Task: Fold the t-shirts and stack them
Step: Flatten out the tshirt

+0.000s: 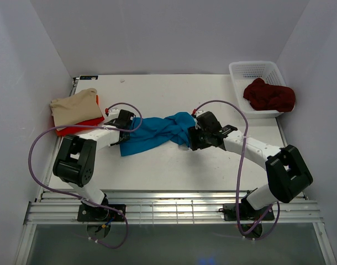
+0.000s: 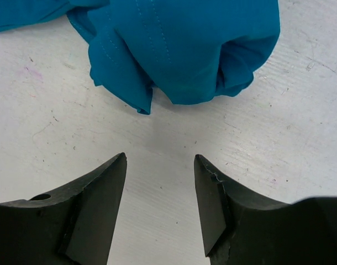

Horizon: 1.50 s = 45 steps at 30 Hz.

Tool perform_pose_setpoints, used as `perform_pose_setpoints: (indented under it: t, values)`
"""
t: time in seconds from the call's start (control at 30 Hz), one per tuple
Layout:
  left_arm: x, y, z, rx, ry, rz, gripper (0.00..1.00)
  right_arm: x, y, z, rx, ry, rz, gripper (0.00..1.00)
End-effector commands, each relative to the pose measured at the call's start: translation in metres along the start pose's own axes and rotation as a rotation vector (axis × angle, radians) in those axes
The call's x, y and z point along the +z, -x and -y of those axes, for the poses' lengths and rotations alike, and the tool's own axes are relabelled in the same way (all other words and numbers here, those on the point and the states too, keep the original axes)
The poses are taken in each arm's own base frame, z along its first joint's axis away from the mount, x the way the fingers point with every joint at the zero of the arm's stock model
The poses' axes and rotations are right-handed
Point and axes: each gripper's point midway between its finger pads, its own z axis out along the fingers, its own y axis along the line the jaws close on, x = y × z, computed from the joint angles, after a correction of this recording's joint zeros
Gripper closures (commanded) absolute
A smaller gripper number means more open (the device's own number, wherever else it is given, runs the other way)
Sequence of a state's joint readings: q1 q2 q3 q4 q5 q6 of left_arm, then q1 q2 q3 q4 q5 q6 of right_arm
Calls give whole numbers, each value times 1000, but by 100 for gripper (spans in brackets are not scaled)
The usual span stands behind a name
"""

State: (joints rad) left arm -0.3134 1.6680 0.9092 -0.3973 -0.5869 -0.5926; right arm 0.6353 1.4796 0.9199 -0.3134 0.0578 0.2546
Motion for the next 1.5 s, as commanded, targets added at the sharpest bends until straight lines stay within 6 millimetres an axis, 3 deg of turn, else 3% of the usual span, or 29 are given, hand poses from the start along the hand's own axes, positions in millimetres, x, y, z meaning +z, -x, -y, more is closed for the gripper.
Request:
perform_pose_setpoints:
  t: [0.0,0.13,0.23,0.9,1.07,1.47]
  values:
    - [5,-9,-4,0,23,-21,46,-2,9,0,15,-11,51,41]
    - [4,-9,-7,1,35,-22,63,2,7,1,17,-14,47,41]
    - [4,-8,-6,1,35,-22,67,5,8,2,19,-16,60,41]
    - [2,-9,-5,7,23,-34,64,49,26,13,-2,-87,115,40]
    - [1,-8,-5,4,24,-31,63,44,42,9,-8,-83,137,41]
    - [6,-14,-3,12,25,-51,63,42,43,12,-23,-100,132,43]
